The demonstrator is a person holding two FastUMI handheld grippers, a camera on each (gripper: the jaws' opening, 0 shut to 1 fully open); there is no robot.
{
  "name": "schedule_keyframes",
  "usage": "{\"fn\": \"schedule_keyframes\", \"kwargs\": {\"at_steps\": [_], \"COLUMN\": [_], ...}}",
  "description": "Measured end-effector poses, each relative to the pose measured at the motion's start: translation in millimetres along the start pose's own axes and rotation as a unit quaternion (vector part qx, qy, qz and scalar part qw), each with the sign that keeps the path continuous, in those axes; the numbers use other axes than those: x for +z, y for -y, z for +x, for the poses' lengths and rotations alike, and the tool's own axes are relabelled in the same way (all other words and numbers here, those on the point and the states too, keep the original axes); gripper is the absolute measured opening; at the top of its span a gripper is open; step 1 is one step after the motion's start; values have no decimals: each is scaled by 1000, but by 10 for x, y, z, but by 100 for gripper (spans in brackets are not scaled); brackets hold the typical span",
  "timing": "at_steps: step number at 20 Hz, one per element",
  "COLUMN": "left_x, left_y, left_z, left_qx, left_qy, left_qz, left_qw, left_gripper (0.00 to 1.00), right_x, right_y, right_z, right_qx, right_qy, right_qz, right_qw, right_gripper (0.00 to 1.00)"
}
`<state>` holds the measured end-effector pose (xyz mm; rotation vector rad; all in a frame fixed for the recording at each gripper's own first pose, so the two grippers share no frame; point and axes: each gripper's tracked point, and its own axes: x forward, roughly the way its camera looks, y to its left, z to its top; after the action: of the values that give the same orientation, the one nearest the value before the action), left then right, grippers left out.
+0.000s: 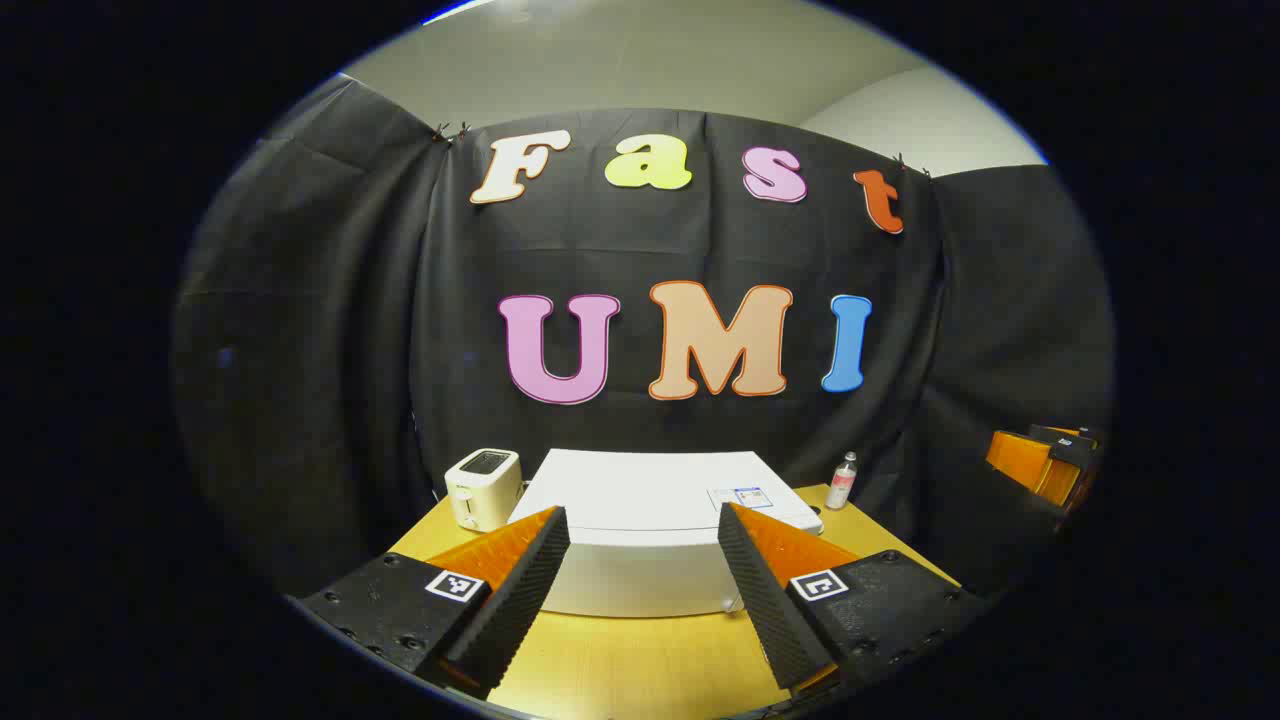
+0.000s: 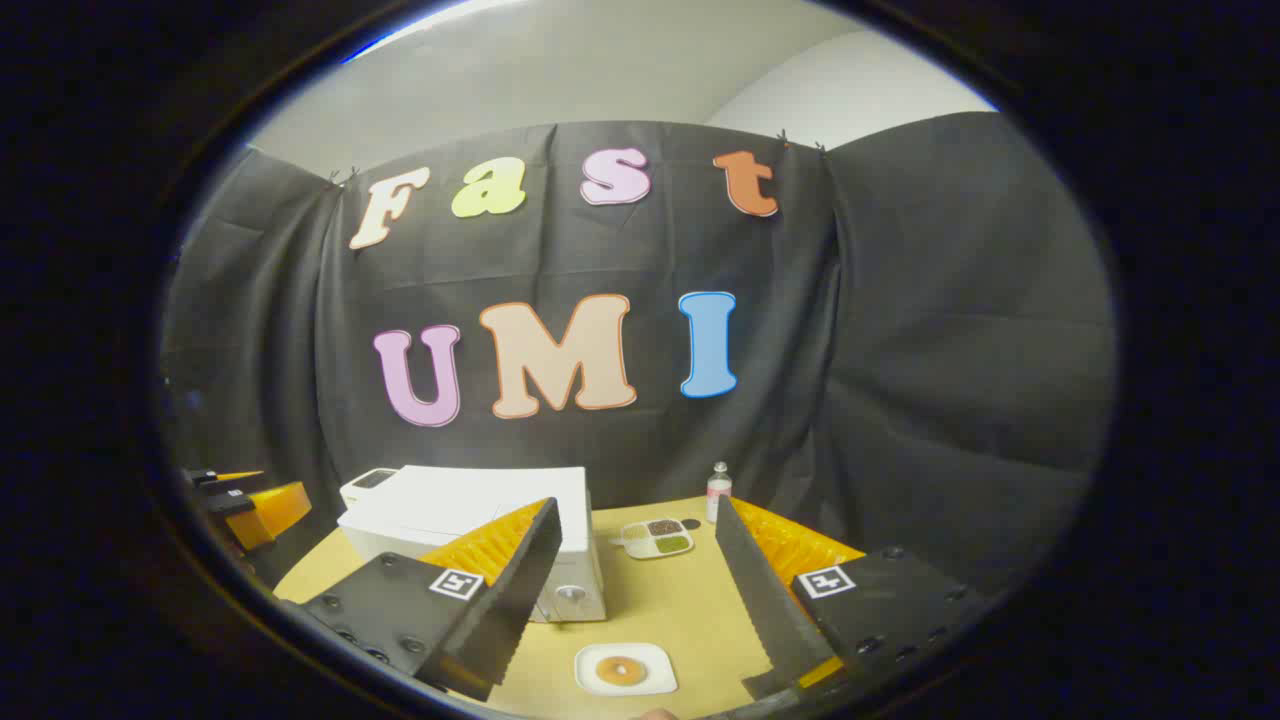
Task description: Open the microwave oven with the left hand, put the food in, and close the microwave oven.
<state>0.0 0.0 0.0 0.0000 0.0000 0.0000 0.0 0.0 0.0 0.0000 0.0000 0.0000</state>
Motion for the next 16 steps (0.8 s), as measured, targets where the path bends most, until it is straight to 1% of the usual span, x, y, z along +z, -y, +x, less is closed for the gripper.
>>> {"fn": "schedule_keyframes", "kwargs": {"at_steps": [3, 4, 5, 9, 12, 16], "left_x": [-31, -64, -92, -248, -368, -464], "left_y": [122, 169, 215, 339, 334, 270], "left_z": [45, 65, 76, 112, 153, 206], "left_qx": [-4, -5, -7, -16, -11, 2], "left_qy": [-10, -16, -23, -50, -67, -82], "left_qz": [-8, -12, -17, -34, -47, -37], "left_qw": [1000, 1000, 1000, 998, 997, 996], "left_gripper": [95, 93, 95, 96, 96, 96], "right_x": [55, 68, 83, 61, 32, -7], "right_y": [120, 144, 162, 270, 337, 364], "right_z": [3, 10, 24, 78, 115, 192], "right_qx": [2, 3, 4, 4, 2, 9], "right_qy": [-4, -6, -6, -14, -18, -24], "right_qz": [-6, -7, -7, -10, -10, -5], "right_qw": [1000, 1000, 1000, 1000, 1000, 1000], "right_gripper": [96, 96, 96, 96, 96, 96]}}
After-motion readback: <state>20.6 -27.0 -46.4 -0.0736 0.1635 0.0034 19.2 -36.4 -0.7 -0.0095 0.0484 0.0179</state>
